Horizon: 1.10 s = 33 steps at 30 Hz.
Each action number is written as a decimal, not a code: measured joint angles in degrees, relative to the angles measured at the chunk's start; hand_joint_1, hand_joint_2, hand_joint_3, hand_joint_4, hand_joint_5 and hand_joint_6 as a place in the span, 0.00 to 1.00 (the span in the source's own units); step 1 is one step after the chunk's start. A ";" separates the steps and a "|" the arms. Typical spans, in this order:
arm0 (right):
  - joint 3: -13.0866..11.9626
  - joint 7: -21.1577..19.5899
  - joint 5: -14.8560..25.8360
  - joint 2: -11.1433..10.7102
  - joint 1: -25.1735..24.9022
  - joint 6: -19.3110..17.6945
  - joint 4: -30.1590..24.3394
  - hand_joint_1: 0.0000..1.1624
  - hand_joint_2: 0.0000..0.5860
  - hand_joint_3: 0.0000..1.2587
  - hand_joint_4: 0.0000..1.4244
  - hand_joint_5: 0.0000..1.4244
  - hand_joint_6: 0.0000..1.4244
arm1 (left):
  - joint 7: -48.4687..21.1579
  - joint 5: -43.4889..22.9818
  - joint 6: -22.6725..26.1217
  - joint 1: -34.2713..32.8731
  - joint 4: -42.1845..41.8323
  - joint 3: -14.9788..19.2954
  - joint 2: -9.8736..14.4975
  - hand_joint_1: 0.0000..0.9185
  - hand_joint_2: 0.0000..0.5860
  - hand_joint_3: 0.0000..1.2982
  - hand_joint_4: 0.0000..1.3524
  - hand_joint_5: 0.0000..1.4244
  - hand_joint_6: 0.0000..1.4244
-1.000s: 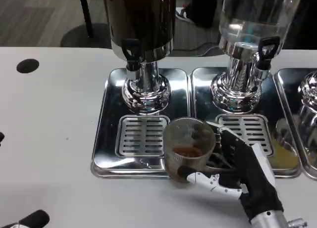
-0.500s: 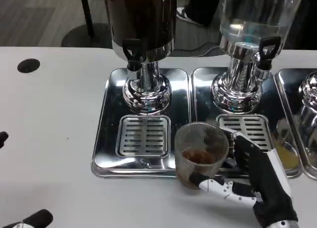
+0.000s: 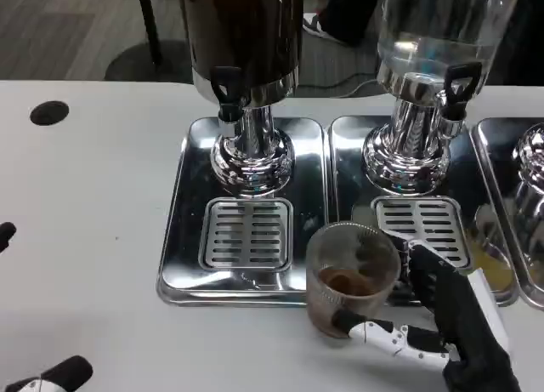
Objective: Grasp the cup under the faucet to collect the drink, then remove the cup.
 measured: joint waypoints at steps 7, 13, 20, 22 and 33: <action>-0.61 0.75 0.90 -0.31 1.43 -1.29 0.00 0.80 0.34 0.35 0.33 0.31 0.23 | -0.33 0.12 0.51 -0.34 -0.37 0.00 0.00 0.00 0.01 0.00 0.00 0.00 0.00; -0.77 1.46 1.93 -0.33 3.21 -3.04 0.00 0.80 0.34 0.35 0.33 0.31 0.23 | -0.54 0.19 0.93 -0.66 -0.57 0.00 0.00 0.00 0.01 0.00 0.00 0.00 0.00; -1.56 1.89 2.67 -0.45 4.93 -5.05 0.01 0.80 0.34 0.36 0.33 0.31 0.23 | -1.19 0.42 1.26 -1.02 -1.61 -0.01 0.00 0.00 0.01 0.00 0.00 0.00 0.00; -1.72 2.06 2.86 -0.50 5.48 -5.65 0.02 0.80 0.34 0.36 0.33 0.31 0.23 | -1.48 0.43 1.44 -1.16 -2.00 -0.02 0.00 0.00 0.01 0.00 0.00 0.00 0.00; -2.78 2.52 3.60 -0.49 6.75 -7.69 1.12 0.80 0.34 0.36 0.33 0.32 0.23 | -2.57 0.58 2.54 -2.20 -3.60 -0.46 0.02 0.00 0.01 0.00 0.00 0.00 0.00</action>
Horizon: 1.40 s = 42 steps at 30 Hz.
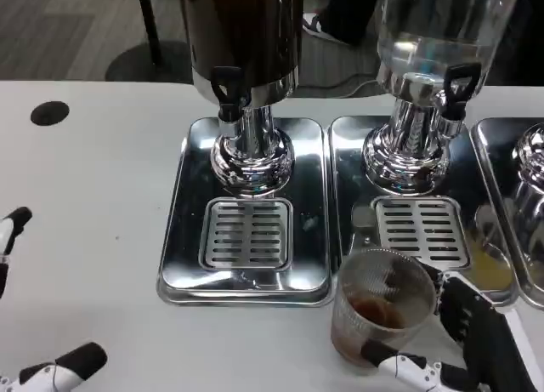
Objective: Grasp the cup under the faucet to collect the drink, then remove the cup.
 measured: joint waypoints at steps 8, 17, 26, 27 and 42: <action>-0.25 0.23 -0.37 -0.02 -0.87 -1.41 3.19 0.80 0.34 0.36 0.33 0.32 0.24 | -0.32 0.02 0.49 0.15 -0.97 -0.02 0.00 0.00 0.01 0.00 0.00 0.00 0.00; -0.34 0.21 -1.65 -0.11 -1.84 -3.79 5.94 0.81 0.33 0.36 0.34 0.32 0.24 | -0.39 0.02 0.61 0.82 -1.57 0.40 0.00 0.00 0.01 0.00 0.00 0.00 0.00; -1.07 0.16 -1.84 -0.12 -2.23 -6.03 9.57 0.81 0.33 0.36 0.34 0.32 0.25 | -0.88 0.23 1.35 0.84 -3.04 0.42 0.00 0.00 0.01 0.00 0.00 0.00 0.00; -1.11 0.16 -1.84 -0.12 -2.28 -6.17 9.85 0.81 0.33 0.36 0.34 0.32 0.25 | -0.89 0.23 1.41 0.83 -3.07 0.42 0.00 0.00 0.01 0.00 0.00 0.00 0.00; -1.41 0.14 -2.25 -0.12 -2.67 -7.60 10.95 0.81 0.33 0.37 0.34 0.33 0.26 | -0.96 0.37 1.46 0.51 -2.49 0.40 0.26 0.00 0.01 0.00 0.00 0.00 0.00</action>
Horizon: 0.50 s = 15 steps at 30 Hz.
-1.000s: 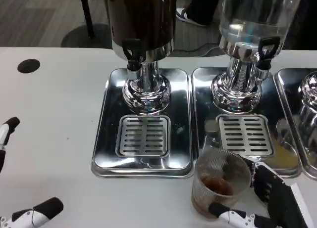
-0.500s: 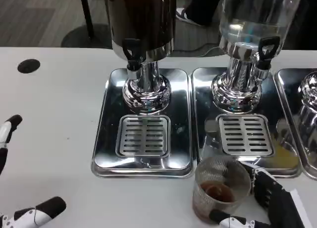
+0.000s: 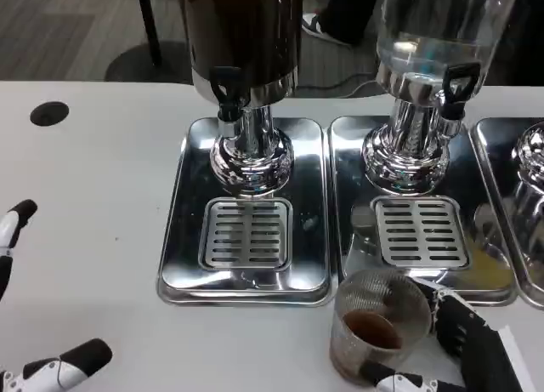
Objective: Grasp the cup under the faucet to collect the drink, then remove the cup.
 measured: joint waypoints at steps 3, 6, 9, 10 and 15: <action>-0.01 -0.02 -0.22 0.00 0.00 -0.04 0.00 0.81 0.33 0.37 0.34 0.33 0.26 | 0.00 0.00 -0.04 0.17 0.00 0.01 0.04 0.00 0.01 0.00 0.00 0.00 0.00; -0.05 -0.40 -0.78 0.00 0.00 -0.37 0.06 0.81 0.33 0.37 0.34 0.33 0.26 | 0.00 -0.01 -0.06 0.35 0.00 0.07 0.05 0.00 0.01 0.00 0.00 0.00 0.00; -0.04 -0.87 -1.27 0.01 0.00 -0.86 0.45 0.82 0.32 0.37 0.32 0.33 0.26 | 0.00 -0.03 -0.06 0.40 0.00 0.13 0.09 0.00 0.01 0.00 0.00 0.00 0.00; -0.05 -0.95 -1.29 0.01 0.01 -0.89 0.60 0.82 0.32 0.36 0.31 0.33 0.26 | 0.00 -0.03 -0.06 0.43 0.00 0.13 0.09 0.00 0.01 0.00 0.00 0.00 0.00; -0.04 -1.28 -1.82 -0.03 0.02 -1.17 0.75 0.83 0.30 0.35 0.28 0.31 0.26 | 0.00 -0.04 -0.07 0.44 0.00 0.13 0.09 0.00 0.01 0.00 0.00 0.00 0.00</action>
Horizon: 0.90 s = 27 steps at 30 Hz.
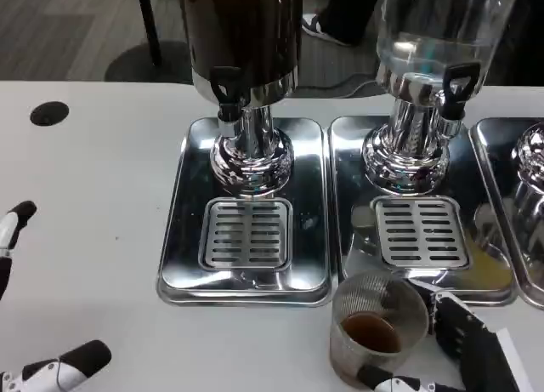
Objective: Grasp the cup under the faucet to collect the drink, then remove the cup.
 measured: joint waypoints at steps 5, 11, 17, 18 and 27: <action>0.01 -0.62 -0.85 -0.10 0.07 -0.20 0.02 0.84 0.29 0.32 0.24 0.29 0.26 | 0.00 0.00 -0.02 0.00 0.00 -0.01 0.00 0.00 0.01 0.00 0.00 0.00 0.00; 0.05 -1.25 -1.78 -0.15 0.15 -0.55 0.02 0.84 0.27 0.28 0.20 0.25 0.25 | 0.00 -0.02 -0.05 0.00 0.00 -0.01 0.00 0.00 0.01 0.00 0.00 0.00 0.00; 0.13 -1.64 -1.84 -0.27 0.20 -0.59 0.02 0.84 0.27 0.25 0.18 0.23 0.24 | 0.00 -0.05 -0.08 0.07 0.00 -0.01 0.00 0.00 0.01 0.00 0.00 0.00 0.00; 0.18 -1.66 -1.84 -0.31 0.20 -0.59 0.02 0.84 0.27 0.24 0.18 0.23 0.24 | 0.00 -0.06 -0.08 0.08 0.00 0.00 0.00 0.00 0.01 0.00 0.00 0.00 0.00; 0.43 -1.79 -1.84 -0.41 0.26 -0.88 0.02 0.83 0.27 0.19 0.13 0.19 0.22 | 0.00 -0.06 -0.11 0.12 0.00 -0.01 0.00 0.00 0.01 0.00 0.00 0.00 0.00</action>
